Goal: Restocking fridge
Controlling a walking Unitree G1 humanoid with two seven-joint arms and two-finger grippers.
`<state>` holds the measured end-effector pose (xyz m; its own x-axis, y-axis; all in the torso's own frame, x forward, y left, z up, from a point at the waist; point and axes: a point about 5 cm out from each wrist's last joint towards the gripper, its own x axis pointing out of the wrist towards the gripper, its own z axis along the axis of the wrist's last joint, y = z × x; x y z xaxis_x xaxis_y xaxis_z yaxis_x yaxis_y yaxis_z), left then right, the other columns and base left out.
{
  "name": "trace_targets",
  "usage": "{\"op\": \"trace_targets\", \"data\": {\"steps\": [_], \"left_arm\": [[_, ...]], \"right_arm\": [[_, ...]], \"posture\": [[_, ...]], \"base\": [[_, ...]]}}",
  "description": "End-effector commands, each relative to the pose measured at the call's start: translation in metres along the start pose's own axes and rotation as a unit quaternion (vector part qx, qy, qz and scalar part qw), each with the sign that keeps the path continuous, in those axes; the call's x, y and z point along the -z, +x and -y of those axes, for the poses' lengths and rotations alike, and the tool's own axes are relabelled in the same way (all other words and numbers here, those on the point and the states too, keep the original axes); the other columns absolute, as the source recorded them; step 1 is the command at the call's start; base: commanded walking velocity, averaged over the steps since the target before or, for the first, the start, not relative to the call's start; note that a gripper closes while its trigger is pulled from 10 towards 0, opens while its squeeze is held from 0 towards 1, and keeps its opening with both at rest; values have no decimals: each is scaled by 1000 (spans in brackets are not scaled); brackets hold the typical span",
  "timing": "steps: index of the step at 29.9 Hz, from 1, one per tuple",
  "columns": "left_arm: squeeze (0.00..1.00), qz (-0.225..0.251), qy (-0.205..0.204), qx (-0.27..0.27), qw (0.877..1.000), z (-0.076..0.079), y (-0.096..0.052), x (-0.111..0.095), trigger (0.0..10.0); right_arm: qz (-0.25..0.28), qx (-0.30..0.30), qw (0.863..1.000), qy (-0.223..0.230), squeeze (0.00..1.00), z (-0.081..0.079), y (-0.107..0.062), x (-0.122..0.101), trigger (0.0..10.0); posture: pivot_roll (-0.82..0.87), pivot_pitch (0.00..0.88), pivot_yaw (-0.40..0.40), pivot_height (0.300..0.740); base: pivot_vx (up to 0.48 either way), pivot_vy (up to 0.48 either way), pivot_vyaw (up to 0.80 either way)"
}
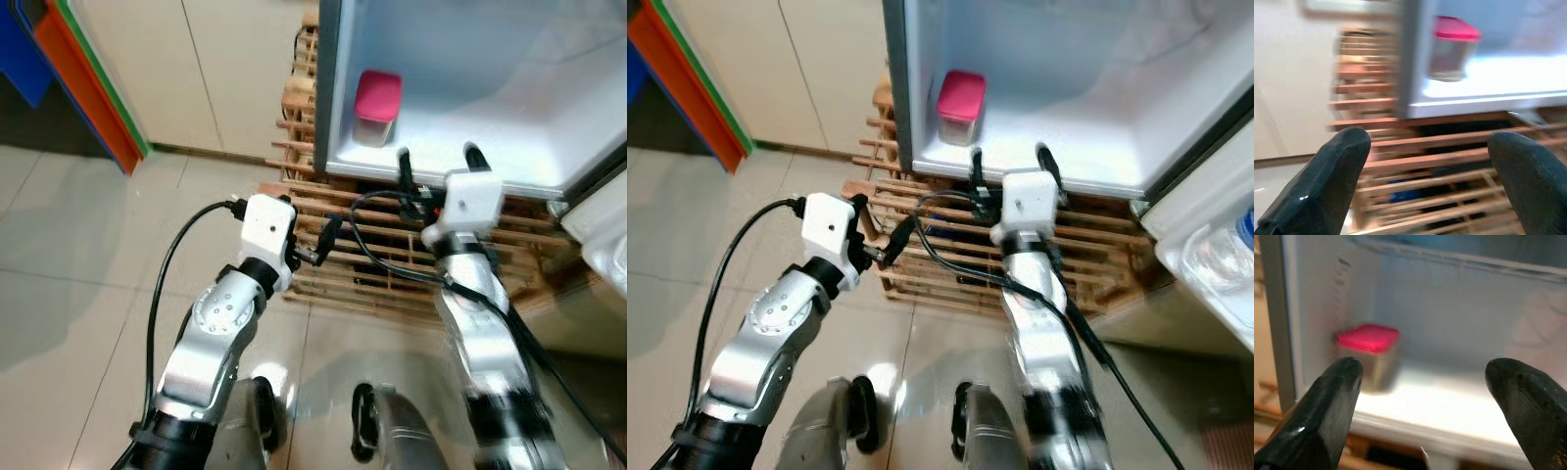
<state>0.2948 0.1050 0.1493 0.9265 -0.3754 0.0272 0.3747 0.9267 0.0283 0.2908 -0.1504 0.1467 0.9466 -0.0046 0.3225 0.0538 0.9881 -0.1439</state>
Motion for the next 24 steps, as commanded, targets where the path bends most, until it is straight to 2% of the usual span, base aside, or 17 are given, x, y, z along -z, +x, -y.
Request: {"op": "trace_targets", "data": {"steps": [1, 3, 4, 7, 8, 10, 11, 13, 15, 19, 21, 22, 24], "left_arm": [[0, -8, -4, -22, 1000, -9, -2, 8, 10000], [0, -8, 4, -47, 999, -22, -2, 10, 10000], [0, -8, 4, -47, 999, -22, -2, 10, 10000], [0, 2, 7, -81, 997, -39, 0, 8, 10000], [0, 2, 7, -81, 997, -39, 0, 8, 10000], [0, 37, 23, -121, 992, -50, -11, 7, 10000], [0, 37, 23, -121, 992, -50, -11, 7, 10000], [0, 39, 86, -127, 987, -45, -24, 20, 10000], [0, 34, 108, -121, 986, -41, -26, 28, 10000], [0, 32, 110, -110, 987, -40, -23, 31, 10000], [0, 9, 98, -93, 991, -35, -20, 38, 10000], [0, -5, 75, -74, 994, -30, -18, 42, 10000], [0, -11, 68, -59, 996, -26, -14, 43, 10000]], "right_arm": [[-9, 23, 1000, -12, 0, 18, -11, 3, 10000], [-33, 42, 998, -24, 0, 36, -34, 16, 10000], [-33, 42, 998, -24, 0, 36, -34, 16, 10000], [-58, 55, 996, -31, 0, 52, -56, 24, 10000], [-58, 55, 996, -31, 0, 52, -56, 24, 10000], [-58, 58, 996, -42, 0, 60, -73, 31, 10000], [-58, 58, 996, -42, 0, 60, -73, 31, 10000], [-55, 50, 996, -55, 0, 57, -82, 37, 10000], [-57, 51, 996, -51, 0, 52, -83, 39, 10000], [-59, 56, 996, -45, 0, 49, -82, 38, 10000], [-62, 62, 996, -34, 0, 45, -82, 39, 10000], [-70, 68, 995, -28, 0, 42, -80, 42, 10000], [-73, 72, 994, -25, 0, 40, -79, 44, 10000]], "posture": [[36, 73, -32, 710], [29, 50, -27, 710], [29, 50, -27, 710], [24, 36, -11, 710], [24, 36, -11, 710], [16, 38, 0, 710], [16, 38, 0, 710], [5, 49, 24, 710], [3, 58, 30, 710], [-1, 64, 34, 710], [-7, 69, 39, 710], [-7, 71, 49, 710], [-10, 68, 50, 710]], "base": [[0, 0, 0], [0, 0, 0], [0, 0, 0], [0, 0, 0], [0, 0, 0], [0, 0, 0], [0, 0, 0], [0, 0, 0], [0, 0, 0], [0, 0, 0], [0, 0, 0], [0, 0, 0], [0, 0, 0]]}}
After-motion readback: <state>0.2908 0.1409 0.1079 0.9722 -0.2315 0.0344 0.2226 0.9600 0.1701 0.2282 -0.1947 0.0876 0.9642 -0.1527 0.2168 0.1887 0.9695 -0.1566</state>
